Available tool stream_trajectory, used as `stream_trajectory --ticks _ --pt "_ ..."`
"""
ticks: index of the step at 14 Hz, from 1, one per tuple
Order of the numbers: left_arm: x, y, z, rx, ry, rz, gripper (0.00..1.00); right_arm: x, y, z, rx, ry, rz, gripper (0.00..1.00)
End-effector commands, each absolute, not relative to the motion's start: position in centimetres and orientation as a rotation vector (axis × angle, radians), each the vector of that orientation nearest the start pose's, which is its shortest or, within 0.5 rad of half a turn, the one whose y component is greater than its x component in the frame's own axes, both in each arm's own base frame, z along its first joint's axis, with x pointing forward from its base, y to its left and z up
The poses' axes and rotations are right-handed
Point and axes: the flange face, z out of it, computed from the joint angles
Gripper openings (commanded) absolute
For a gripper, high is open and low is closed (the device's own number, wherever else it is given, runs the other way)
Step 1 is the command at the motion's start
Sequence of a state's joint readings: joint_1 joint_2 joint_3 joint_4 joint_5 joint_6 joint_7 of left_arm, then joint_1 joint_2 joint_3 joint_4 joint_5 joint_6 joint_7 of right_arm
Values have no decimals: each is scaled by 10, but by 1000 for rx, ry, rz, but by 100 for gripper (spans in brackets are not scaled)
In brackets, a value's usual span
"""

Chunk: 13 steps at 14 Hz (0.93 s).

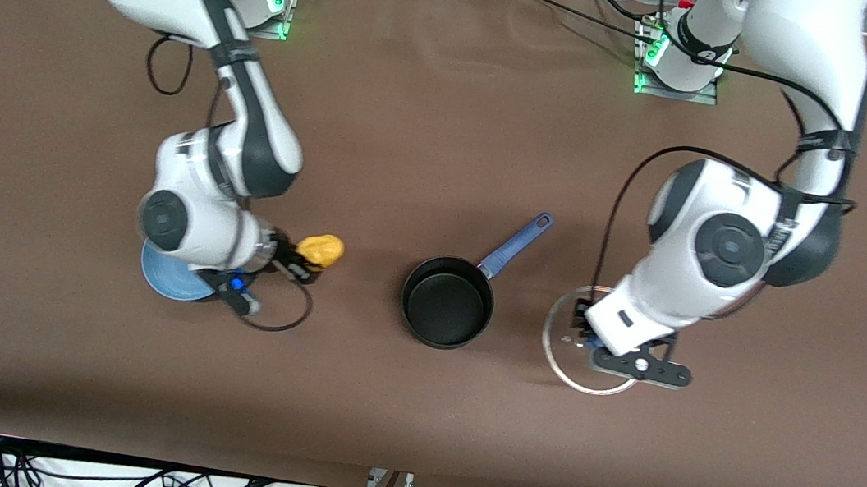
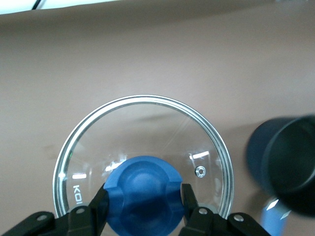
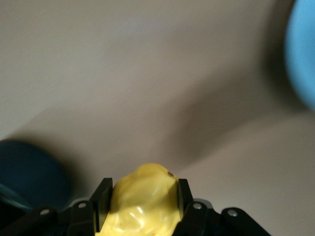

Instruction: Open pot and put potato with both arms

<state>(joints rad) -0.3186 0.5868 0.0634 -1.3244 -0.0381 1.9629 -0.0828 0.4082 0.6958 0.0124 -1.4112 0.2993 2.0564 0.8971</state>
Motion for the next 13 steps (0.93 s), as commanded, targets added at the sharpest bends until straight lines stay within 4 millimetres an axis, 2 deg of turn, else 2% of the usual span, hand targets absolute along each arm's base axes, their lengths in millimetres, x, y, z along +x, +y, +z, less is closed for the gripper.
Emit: stream_trajectory --ticks 1,2,4,7,8,9,10,12,13 --pt "679 -120 401 -3124 507 -22 59 646 371 289 -2680 1086 233 43" --pt "677 -89 396 -3105 541 -5 58 642 391 293 -2599 1133 209 43" --pt "672 -38 385 -3057 656 8 59 642 410 293 -2449 1217 191 44" --pt "650 35 351 -3071 735 -25 58 654 442 292 -2266 1300 154 45" --pt "641 59 337 -3047 775 -32 58 658 450 290 -2230 1308 141 67" --pt "630 85 320 -3051 783 -43 59 658 455 288 -2220 1304 132 97" --pt "619 103 306 -3073 787 -74 59 658 455 291 -2224 1293 121 100" --pt "599 129 273 -3091 831 -144 58 660 449 298 -2247 1281 121 100" --pt "592 149 262 -3081 845 -163 58 660 445 303 -2301 1268 125 100"
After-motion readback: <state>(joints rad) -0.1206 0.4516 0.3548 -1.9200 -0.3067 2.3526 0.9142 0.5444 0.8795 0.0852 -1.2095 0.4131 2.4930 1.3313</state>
